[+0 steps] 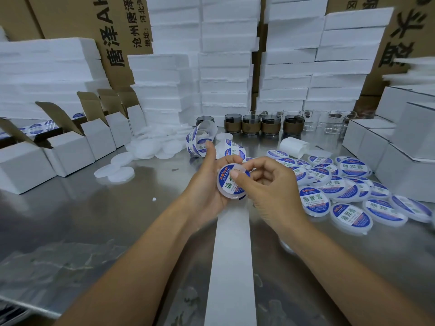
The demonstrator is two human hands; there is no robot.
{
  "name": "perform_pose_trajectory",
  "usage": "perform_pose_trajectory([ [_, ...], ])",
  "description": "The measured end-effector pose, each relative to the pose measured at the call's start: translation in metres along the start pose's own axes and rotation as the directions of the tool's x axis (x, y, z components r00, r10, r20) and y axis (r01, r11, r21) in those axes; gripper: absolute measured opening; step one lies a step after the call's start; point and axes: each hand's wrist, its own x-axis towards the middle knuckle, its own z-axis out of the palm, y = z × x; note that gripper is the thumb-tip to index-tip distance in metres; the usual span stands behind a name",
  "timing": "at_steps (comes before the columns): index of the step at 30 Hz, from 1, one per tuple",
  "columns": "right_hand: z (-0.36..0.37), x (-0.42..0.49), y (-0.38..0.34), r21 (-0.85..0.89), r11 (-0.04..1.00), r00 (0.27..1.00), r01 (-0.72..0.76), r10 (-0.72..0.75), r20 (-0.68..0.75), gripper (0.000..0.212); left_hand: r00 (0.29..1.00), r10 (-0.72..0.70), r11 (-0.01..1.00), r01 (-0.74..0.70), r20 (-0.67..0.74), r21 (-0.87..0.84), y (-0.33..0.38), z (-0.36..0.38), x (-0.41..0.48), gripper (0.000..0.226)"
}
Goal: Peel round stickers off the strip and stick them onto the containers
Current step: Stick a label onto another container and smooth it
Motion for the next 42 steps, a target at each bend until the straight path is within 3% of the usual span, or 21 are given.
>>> perform_pose_trajectory([
  [23,0.000,0.001,0.007,-0.142,0.988,0.995,0.065,-0.075,-0.066,0.015,0.999,-0.029,0.998,0.030,0.027,-0.054,0.001,0.003,-0.003,0.065],
  [28,0.000,0.002,0.008,-0.188,0.979,0.988,0.080,-0.103,-0.115,0.019,0.998,-0.034,0.999,0.035,0.044,-0.041,0.002,0.006,-0.006,0.056],
  [33,0.000,0.002,0.009,-0.184,0.981,0.981,0.065,-0.096,-0.170,0.015,0.987,0.005,0.994,0.012,0.159,-0.107,0.002,0.007,-0.013,0.028],
  [38,-0.001,0.002,0.008,-0.167,0.986,0.977,0.023,-0.058,-0.203,0.015,0.983,0.046,0.997,-0.036,0.177,-0.061,0.003,0.009,-0.012,0.046],
  [42,-0.004,0.005,0.005,-0.156,0.988,0.983,0.012,-0.040,-0.177,0.016,0.985,0.089,0.996,-0.088,0.149,-0.008,0.000,0.009,-0.011,0.034],
])
